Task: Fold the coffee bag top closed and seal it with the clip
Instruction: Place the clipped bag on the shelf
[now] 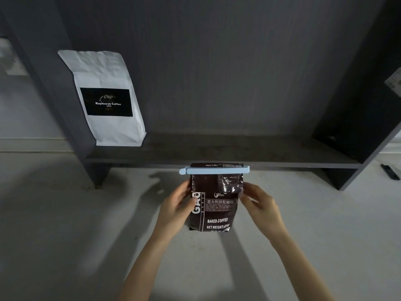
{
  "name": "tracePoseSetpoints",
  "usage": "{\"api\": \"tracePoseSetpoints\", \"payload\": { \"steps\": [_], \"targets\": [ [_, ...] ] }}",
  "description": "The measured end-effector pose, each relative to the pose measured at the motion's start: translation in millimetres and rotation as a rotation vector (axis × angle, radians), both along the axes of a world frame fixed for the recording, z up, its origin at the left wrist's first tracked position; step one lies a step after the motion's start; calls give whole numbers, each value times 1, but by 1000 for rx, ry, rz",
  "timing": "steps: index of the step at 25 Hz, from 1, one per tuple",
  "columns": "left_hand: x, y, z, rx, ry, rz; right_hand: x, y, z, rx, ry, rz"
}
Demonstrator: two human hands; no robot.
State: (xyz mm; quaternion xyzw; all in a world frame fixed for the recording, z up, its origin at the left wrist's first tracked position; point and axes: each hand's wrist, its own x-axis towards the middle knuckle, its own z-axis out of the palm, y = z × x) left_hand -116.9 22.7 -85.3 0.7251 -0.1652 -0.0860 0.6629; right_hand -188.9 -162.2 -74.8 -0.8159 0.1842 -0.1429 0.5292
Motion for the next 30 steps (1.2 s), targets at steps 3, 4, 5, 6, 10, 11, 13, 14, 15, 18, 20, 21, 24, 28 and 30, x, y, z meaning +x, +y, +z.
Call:
{"api": "tracePoseSetpoints", "payload": {
  "steps": [3, 4, 5, 6, 10, 11, 13, 14, 15, 18, 20, 21, 24, 28, 30],
  "targets": [
    [-3, 1, -21, 136, -4, -37, -1, 11, -12, 21, 33, 58],
    [-5, 2, -29, 186, -3, -34, -1, 14, -14, 10, 30, 57],
    [-7, 2, -34, 226, -1, -23, -1, 15, -16, -2, 23, 41],
    [-8, 3, -38, 256, -1, -10, -1, 16, -18, -7, 18, 19],
    [-5, 2, -42, 295, -17, 21, 1, 18, -23, 60, 13, -51],
    [-3, 2, -43, 299, -26, 32, 2, 19, -23, 79, 2, -65],
    [-2, 2, -42, 301, -44, 36, 2, 21, -20, 78, -23, -92],
    [-1, 2, -40, 306, -52, 33, 4, 22, -18, 71, -35, -102],
    [0, 4, -36, 306, -59, 30, 6, 23, -14, 68, -45, -106],
    [7, 12, -14, 254, -70, 42, 16, 27, 5, 37, -95, -84],
    [18, 17, 5, 210, -98, 63, 27, 28, 23, 8, -142, -52],
    [24, 19, 15, 201, -124, 74, 34, 29, 33, -18, -167, -37],
    [45, 26, 48, 238, -216, 117, 59, 31, 59, -102, -221, 1],
    [82, 35, 76, 203, -298, 166, 102, 37, 85, -132, -274, 26],
    [101, 39, 85, 178, -313, 193, 124, 41, 96, -156, -285, 39]
  ]
}}
